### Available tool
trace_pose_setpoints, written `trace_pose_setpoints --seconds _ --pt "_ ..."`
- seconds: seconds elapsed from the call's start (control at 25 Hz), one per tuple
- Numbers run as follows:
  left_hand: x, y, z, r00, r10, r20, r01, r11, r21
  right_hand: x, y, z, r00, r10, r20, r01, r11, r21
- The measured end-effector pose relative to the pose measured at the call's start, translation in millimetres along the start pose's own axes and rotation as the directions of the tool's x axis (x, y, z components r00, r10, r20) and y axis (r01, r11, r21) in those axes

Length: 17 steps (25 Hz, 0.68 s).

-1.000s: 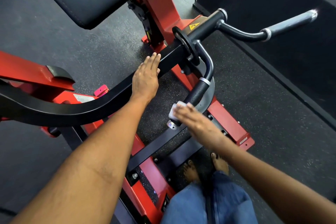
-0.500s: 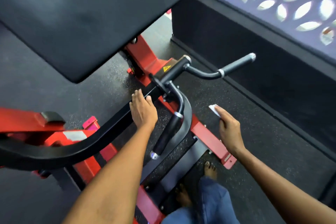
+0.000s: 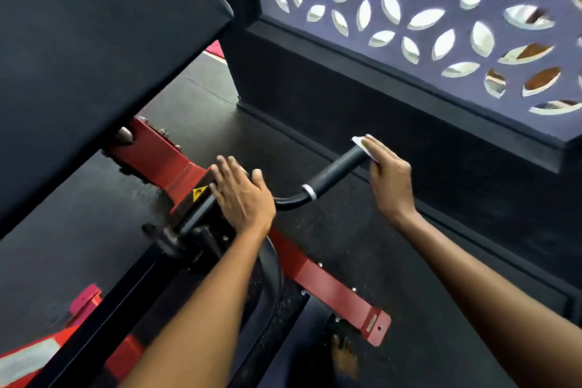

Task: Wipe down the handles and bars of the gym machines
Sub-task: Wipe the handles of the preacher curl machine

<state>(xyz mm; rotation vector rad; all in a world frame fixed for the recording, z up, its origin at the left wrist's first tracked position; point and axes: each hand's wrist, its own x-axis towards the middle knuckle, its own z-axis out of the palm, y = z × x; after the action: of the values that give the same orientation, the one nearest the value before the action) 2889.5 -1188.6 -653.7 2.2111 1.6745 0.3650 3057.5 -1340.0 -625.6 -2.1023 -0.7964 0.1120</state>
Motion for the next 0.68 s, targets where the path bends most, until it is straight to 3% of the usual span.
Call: trace_pose_setpoints --seconds 0.08,0.16,0.24,0.32,0.36,0.4,0.44,0.52,0.6,0.68 --pt "4.5 5.2 8.4 0.993 -0.116 -0.032 0.116 0.993 0.007 20.3 22.7 10.1 0.985 -0.067 0.160 0.087 0.988 -0.124" --pt "3.1 8.0 15.2 0.987 -0.137 -0.079 0.137 0.991 0.001 18.1 33.7 22.0 0.964 -0.072 0.256 0.120 0.977 -0.179" --pt "1.4 6.0 18.0 0.988 -0.114 -0.106 0.114 0.993 0.000 -12.1 16.1 38.5 0.920 -0.221 0.323 0.275 0.952 -0.131" --pt "0.6 3.0 18.2 0.988 -0.094 -0.122 0.095 0.996 0.001 -42.1 -10.0 45.6 0.815 -0.395 0.424 0.449 0.893 -0.032" --pt "0.4 2.2 17.8 0.989 -0.086 -0.123 0.087 0.996 0.001 -42.3 -17.5 42.2 0.787 -0.443 0.430 0.486 0.874 0.011" --pt "-0.2 1.8 17.6 0.989 -0.081 -0.120 0.081 0.997 0.002 -31.0 -18.3 36.5 0.806 -0.450 0.385 0.468 0.882 0.052" --pt "-0.6 2.1 17.7 0.990 -0.077 -0.118 0.078 0.997 0.003 -13.0 -13.1 29.4 0.865 -0.396 0.309 0.401 0.915 0.052" --pt "-0.7 2.2 18.3 0.990 -0.084 -0.114 0.086 0.996 0.011 30.6 5.8 13.8 0.965 -0.145 0.217 0.165 0.983 -0.080" --pt "-0.3 1.9 19.0 0.990 -0.088 -0.110 0.091 0.996 0.022 52.1 19.9 11.0 0.948 0.060 0.313 0.024 0.966 -0.259" --pt "0.0 1.5 20.0 0.990 -0.083 -0.113 0.087 0.996 0.026 39.0 7.9 30.3 0.898 -0.015 0.439 0.148 0.951 -0.270"
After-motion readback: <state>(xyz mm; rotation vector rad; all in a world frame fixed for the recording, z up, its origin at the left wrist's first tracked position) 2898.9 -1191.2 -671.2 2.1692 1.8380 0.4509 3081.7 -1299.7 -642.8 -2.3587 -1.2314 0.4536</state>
